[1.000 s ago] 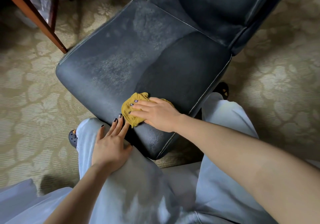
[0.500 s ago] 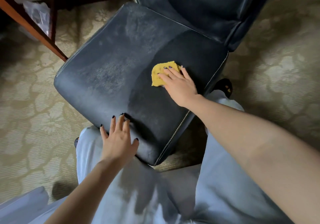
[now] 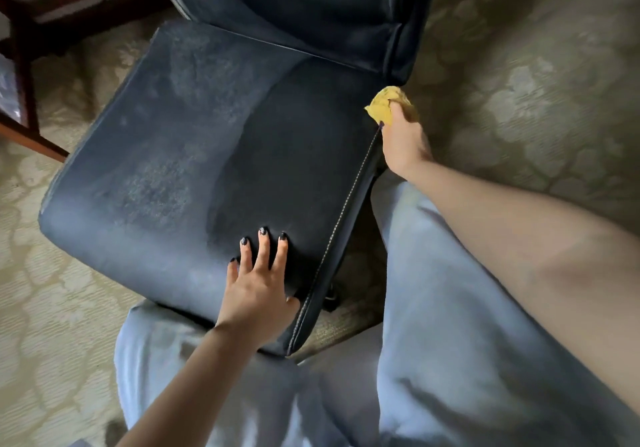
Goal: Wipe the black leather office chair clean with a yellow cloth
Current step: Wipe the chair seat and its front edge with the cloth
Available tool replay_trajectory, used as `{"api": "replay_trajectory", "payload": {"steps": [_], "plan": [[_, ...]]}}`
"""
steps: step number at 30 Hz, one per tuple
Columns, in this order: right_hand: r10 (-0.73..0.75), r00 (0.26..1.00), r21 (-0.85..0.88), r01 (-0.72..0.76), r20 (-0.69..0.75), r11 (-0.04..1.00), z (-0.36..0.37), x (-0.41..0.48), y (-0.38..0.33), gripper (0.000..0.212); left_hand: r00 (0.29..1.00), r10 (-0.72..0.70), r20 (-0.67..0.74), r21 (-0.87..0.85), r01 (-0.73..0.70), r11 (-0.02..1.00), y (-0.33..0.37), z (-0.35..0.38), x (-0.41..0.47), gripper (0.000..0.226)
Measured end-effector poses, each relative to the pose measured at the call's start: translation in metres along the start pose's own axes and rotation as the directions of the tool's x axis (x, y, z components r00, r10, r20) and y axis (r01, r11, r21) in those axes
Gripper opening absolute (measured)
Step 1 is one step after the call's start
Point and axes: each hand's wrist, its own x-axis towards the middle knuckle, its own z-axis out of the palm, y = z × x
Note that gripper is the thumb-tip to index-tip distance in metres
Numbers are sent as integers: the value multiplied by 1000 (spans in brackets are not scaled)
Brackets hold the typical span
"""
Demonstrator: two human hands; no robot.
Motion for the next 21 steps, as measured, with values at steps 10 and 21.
{"api": "replay_trajectory", "payload": {"steps": [10, 21], "plan": [[-58, 993, 271, 84, -101, 959, 36, -77, -4, 27, 998, 59, 28, 53, -60, 997, -2, -3, 6, 86], [-502, 863, 120, 504, -45, 855, 36, -175, 6, 21, 999, 27, 48, 1, -27, 1000, 2, -4, 4, 86]]}}
